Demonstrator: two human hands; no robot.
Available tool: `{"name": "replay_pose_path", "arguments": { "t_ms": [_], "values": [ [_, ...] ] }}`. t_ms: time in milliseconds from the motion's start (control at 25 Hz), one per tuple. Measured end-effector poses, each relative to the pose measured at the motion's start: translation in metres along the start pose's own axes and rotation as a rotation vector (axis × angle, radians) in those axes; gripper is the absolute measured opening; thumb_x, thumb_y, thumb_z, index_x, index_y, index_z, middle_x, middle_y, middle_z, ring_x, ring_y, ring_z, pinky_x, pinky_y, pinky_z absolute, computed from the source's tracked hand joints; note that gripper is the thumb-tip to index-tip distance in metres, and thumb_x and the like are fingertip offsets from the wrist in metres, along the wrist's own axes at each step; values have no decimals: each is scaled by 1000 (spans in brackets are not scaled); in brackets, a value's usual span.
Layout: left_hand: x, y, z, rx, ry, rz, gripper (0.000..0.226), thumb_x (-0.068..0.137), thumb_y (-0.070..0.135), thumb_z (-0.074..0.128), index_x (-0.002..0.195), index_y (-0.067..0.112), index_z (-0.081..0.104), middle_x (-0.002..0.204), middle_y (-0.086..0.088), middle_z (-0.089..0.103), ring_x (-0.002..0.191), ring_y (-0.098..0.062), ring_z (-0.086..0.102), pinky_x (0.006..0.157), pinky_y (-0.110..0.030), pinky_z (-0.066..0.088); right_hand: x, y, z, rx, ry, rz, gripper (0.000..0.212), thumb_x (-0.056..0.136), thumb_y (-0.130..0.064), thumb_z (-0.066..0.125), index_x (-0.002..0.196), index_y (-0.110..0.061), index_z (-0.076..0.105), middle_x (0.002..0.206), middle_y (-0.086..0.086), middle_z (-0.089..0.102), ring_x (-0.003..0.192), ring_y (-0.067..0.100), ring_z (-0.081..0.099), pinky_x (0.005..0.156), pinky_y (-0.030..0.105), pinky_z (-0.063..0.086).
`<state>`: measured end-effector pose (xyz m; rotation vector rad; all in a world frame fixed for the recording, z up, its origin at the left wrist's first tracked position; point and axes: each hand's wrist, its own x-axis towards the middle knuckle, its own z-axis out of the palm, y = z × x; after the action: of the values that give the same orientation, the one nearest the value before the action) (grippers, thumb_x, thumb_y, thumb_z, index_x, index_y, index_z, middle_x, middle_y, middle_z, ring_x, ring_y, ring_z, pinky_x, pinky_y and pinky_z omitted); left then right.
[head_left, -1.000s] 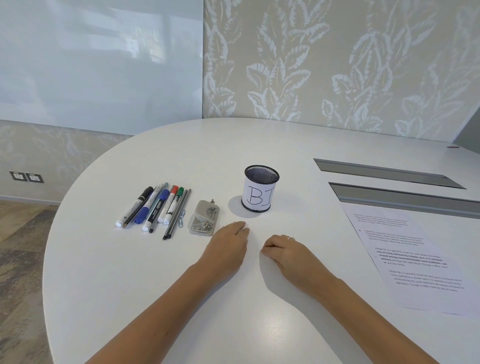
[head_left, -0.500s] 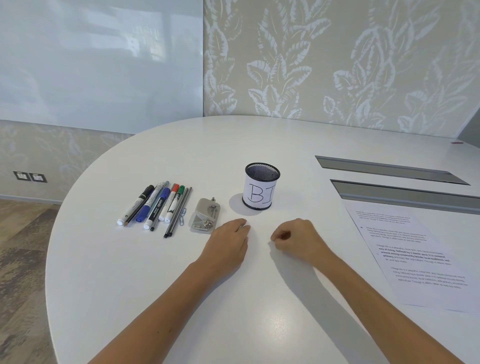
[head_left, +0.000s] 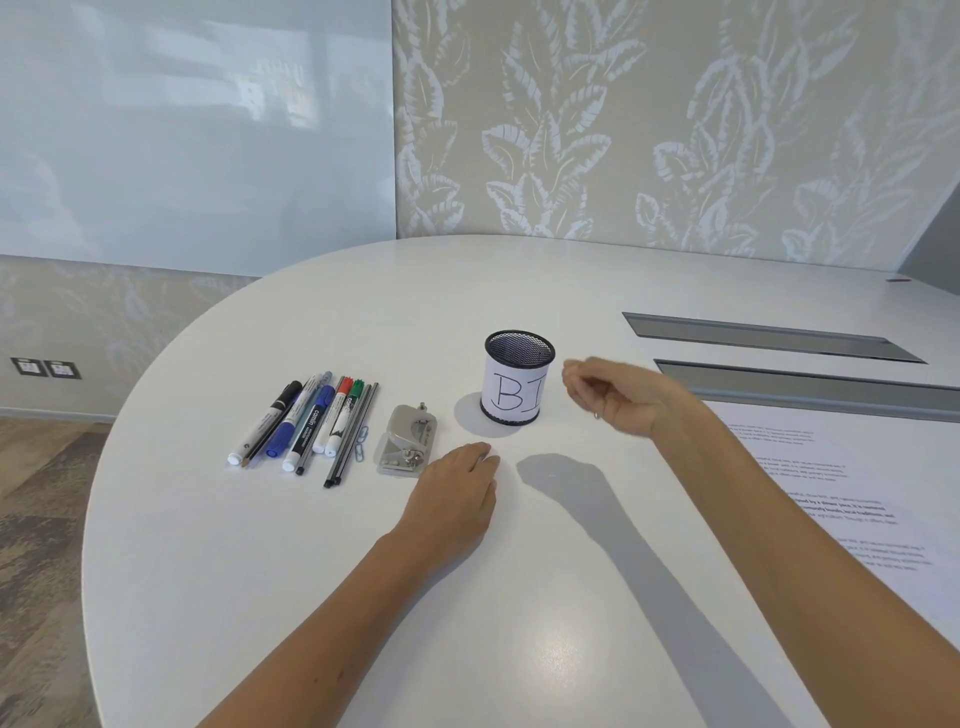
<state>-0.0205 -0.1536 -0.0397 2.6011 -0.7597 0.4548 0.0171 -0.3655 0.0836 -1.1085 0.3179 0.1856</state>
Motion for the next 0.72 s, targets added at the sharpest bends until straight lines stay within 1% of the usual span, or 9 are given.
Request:
{"name": "replay_pose_path", "arguments": {
  "t_ms": [120,200,240,280,320,360,440,600,720],
  "values": [
    [-1,0,-2,-4,5,12,43,88,21,33,114,3,62,122,-13,61,109,-32,59,86,-39,51,22,-28,34,-198,2,-173,9,81,11,59,75,5,63,71,11,65,60,13,66,56,17,56],
    [-1,0,-3,-7,-2,11,44,85,22,33,109,3,65,116,-13,65,103,-31,63,82,-38,54,41,-36,51,-493,52,-288,2,74,11,66,75,9,65,81,20,67,71,18,63,74,27,59],
    [-1,0,-4,-8,-9,9,43,84,21,34,107,3,66,114,-13,66,100,-31,65,80,-38,55,48,-37,58,-686,99,-346,8,70,8,67,76,13,65,86,26,68,72,18,61,81,33,58],
    [-1,0,-4,-11,-18,8,43,83,20,35,107,3,66,114,-13,66,99,-31,65,79,-38,56,55,-37,63,-891,141,-396,16,67,4,65,78,15,66,88,29,69,69,19,58,80,33,58],
    [-1,0,-4,-14,-26,8,43,83,20,35,107,3,66,114,-13,66,99,-31,65,79,-38,56,58,-36,70,-1099,164,-439,18,66,2,62,80,11,69,85,24,71,65,18,55,68,24,59],
    [-1,0,-4,-15,-31,7,43,84,21,34,108,3,65,116,-13,65,100,-31,65,80,-38,56,59,-37,75,-1294,162,-473,19,66,3,60,80,7,72,78,17,70,62,17,53,51,13,52],
    [-1,-1,-3,-12,-35,5,47,85,24,30,111,4,63,121,-12,62,105,-31,62,83,-39,54,59,-37,84,-1560,134,-505,23,67,8,58,80,-1,76,66,7,66,61,16,55,41,14,38],
    [0,-1,-2,-7,-32,6,55,86,28,22,119,4,59,130,-11,56,115,-30,56,91,-40,49,62,-39,91,-1694,121,-496,29,65,15,52,73,-4,73,56,2,60,58,19,58,51,20,42],
    [1,-2,0,-1,-22,8,55,86,28,21,120,5,58,130,-10,56,115,-30,55,92,-40,48,61,-40,88,-1689,117,-543,24,66,9,57,62,-11,69,64,5,69,48,11,58,56,23,49]
  ]
}}
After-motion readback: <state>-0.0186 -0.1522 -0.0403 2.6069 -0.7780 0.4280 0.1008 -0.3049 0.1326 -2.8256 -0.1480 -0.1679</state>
